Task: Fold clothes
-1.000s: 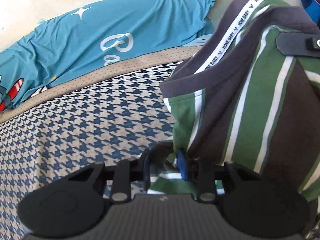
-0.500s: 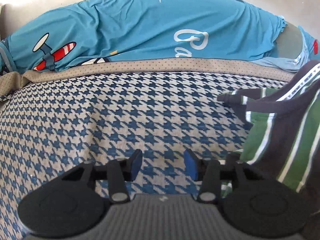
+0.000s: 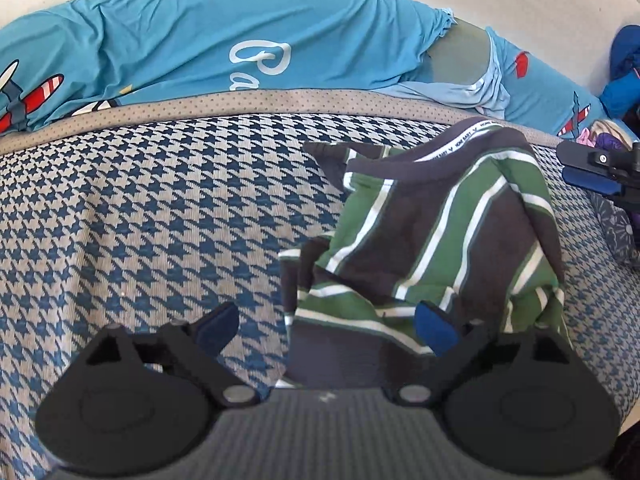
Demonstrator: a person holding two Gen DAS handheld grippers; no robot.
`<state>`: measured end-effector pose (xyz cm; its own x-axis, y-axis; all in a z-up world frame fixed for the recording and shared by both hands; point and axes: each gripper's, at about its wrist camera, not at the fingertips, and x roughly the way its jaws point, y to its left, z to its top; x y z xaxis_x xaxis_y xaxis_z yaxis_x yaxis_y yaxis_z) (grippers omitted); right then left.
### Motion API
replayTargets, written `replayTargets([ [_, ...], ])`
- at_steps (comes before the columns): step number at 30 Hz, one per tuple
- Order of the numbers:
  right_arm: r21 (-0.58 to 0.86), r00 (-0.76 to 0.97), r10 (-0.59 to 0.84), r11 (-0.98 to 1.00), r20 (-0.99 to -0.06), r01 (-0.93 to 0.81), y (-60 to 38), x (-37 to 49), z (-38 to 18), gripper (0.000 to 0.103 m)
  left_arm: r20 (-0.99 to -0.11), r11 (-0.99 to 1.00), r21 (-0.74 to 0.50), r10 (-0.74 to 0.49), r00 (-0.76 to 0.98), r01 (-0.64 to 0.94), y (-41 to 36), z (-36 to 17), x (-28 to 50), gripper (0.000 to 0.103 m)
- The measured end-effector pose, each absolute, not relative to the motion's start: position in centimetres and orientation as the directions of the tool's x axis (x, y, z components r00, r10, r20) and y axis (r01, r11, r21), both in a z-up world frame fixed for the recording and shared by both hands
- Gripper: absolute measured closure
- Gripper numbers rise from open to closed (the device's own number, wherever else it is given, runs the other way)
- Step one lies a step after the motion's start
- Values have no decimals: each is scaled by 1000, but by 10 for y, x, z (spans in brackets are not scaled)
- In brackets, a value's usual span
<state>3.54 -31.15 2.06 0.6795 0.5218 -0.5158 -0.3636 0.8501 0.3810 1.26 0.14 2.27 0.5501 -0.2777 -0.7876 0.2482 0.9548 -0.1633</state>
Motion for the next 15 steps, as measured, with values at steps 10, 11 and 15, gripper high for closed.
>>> replayTargets([
  [10,250,524,648,728,-553,-638,-255,-24,19,55,-796,983,-111,-177,579,147,18,31,16,5],
  [11,238,507,652,717,-564,-656,-248,-29,16,55,-797,984,-116,-175,578,138,20,31,17,5],
  [15,213,441,664,668,-604,-713,-224,-45,1,55,-794,985,-138,-175,582,108,28,35,18,3],
])
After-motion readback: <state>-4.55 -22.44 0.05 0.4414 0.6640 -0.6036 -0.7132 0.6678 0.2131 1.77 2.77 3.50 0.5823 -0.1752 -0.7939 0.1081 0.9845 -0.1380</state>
